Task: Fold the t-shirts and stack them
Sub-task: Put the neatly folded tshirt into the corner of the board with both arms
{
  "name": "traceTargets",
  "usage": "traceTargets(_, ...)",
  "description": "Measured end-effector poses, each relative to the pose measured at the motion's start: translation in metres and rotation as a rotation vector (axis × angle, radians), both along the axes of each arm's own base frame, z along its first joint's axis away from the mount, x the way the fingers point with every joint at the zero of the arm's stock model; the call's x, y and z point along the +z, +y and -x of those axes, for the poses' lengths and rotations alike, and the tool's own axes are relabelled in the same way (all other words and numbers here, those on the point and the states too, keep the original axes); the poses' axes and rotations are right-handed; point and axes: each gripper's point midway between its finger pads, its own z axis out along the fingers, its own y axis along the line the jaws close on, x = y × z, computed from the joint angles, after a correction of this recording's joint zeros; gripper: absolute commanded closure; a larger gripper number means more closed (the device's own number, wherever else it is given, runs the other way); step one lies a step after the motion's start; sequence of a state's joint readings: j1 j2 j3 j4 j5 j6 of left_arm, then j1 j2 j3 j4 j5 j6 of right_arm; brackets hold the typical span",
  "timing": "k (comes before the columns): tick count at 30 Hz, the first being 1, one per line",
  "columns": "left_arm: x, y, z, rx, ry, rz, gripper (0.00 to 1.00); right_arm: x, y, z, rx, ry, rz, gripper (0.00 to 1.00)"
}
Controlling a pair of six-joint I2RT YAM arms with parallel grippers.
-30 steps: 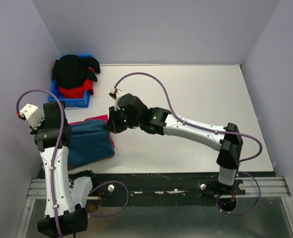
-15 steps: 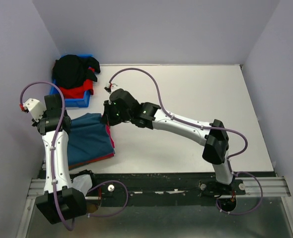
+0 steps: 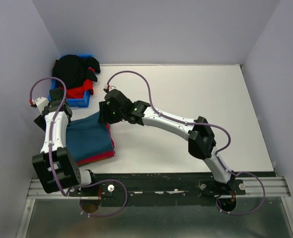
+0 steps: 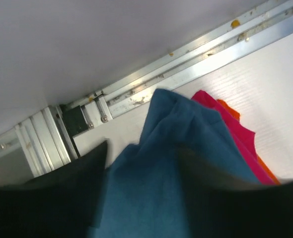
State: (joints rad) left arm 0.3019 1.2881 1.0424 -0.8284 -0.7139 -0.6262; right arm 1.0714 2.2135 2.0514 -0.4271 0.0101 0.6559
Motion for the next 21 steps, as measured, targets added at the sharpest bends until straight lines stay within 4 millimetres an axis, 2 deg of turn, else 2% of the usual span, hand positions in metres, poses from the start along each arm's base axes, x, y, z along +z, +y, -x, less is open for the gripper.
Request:
traceTargets(3,-0.012,0.002,-0.007,-0.001,0.050,0.029,0.01,-0.009,-0.004,0.000,-0.008,0.015,0.034,0.40)
traceTargets(6,-0.012,0.003,-0.013,-0.007,0.055,0.040,0.01,-0.009,-0.007,-0.003,-0.021,0.011,0.041,0.49)
traceTargets(10,0.003,0.001,-0.014,-0.014,-0.005,0.031,0.02,-0.011,-0.015,-0.001,-0.018,0.001,0.054,0.76)
traceTargets(13,0.025,-0.001,-0.010,-0.020,-0.086,0.009,0.07,-0.006,-0.016,0.003,0.009,-0.003,0.045,0.98)
traceTargets(15,0.044,-0.003,-0.006,-0.024,-0.154,-0.009,0.27,-0.001,-0.011,0.008,0.043,0.002,0.019,0.99)
traceTargets(17,0.062,-0.005,-0.005,-0.031,-0.219,-0.020,0.71,0.002,-0.007,0.014,0.082,0.017,-0.004,0.99)
traceTargets(19,0.074,-0.011,-0.006,-0.044,-0.293,-0.008,1.00,0.007,-0.001,0.023,0.131,0.035,-0.034,0.99)
traceTargets(21,0.075,-0.016,-0.008,-0.065,-0.323,0.011,1.00,0.012,0.005,0.034,0.186,0.053,-0.070,0.99)
